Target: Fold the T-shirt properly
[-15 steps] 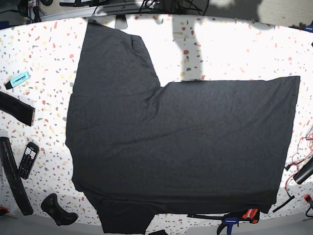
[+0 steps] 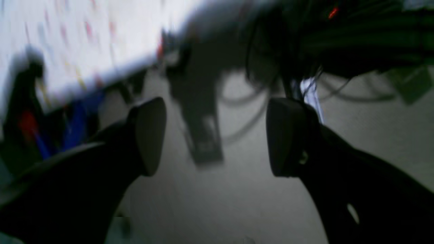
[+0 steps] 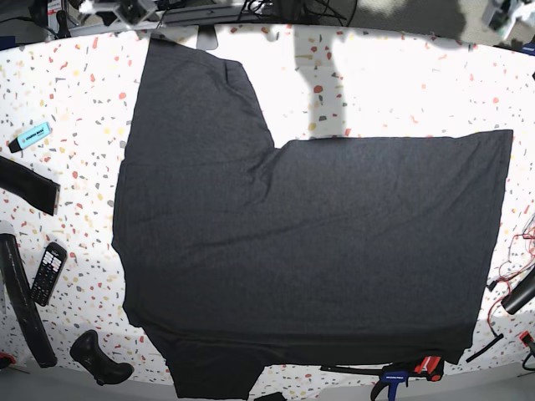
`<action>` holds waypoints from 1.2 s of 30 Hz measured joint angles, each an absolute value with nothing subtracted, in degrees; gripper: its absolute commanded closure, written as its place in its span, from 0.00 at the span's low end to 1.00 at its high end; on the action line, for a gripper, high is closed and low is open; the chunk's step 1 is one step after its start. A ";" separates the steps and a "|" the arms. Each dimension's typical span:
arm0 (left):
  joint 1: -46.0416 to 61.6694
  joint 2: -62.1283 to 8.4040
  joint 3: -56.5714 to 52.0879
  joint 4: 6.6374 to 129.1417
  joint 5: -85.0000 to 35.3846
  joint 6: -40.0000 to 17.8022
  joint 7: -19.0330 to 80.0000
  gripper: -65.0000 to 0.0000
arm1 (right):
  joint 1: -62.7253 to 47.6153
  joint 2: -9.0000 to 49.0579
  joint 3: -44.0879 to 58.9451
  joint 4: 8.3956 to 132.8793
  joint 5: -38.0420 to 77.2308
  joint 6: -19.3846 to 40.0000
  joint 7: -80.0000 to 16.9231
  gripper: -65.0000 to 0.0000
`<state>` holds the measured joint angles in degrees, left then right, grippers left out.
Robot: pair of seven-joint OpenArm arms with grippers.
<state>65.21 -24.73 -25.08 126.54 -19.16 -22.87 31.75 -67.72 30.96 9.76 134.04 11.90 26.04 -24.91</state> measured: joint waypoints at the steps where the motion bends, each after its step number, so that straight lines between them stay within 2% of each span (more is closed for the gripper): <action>1: 64.71 -25.08 -25.10 127.20 -19.16 -24.12 29.12 0.34 | -66.54 30.96 9.74 134.04 11.92 26.04 -24.80 0.46; 4: 61.60 -26.85 -25.10 127.09 -18.59 -30.68 22.31 0.34 | -63.00 30.94 9.74 134.04 11.84 26.11 -24.86 0.46; 8: 54.54 -28.10 -25.06 127.11 -16.73 -33.65 13.65 0.34 | -58.85 31.09 9.74 134.04 10.35 26.00 -25.78 0.46; 13: 44.97 -28.12 -24.34 126.39 -14.26 -33.21 13.45 0.34 | -57.30 34.94 9.74 134.04 10.22 26.00 -26.55 0.46; 17: 39.09 -28.71 -18.02 122.72 -9.39 -33.43 13.28 0.34 | -57.45 35.88 9.74 134.04 10.26 26.00 -26.39 0.46; 23: 31.20 -35.57 -5.23 111.35 3.31 -32.93 13.02 0.34 | -57.43 35.83 9.74 134.04 10.39 26.00 -26.41 0.46; 30: 21.02 -41.98 5.02 94.91 15.33 -26.89 7.05 0.34 | -57.43 35.81 9.74 134.04 10.37 26.00 -26.41 0.46; 36: 16.01 -44.69 9.67 86.46 15.22 -26.57 3.99 0.34 | -57.45 35.86 9.74 134.04 10.35 26.00 -26.44 0.46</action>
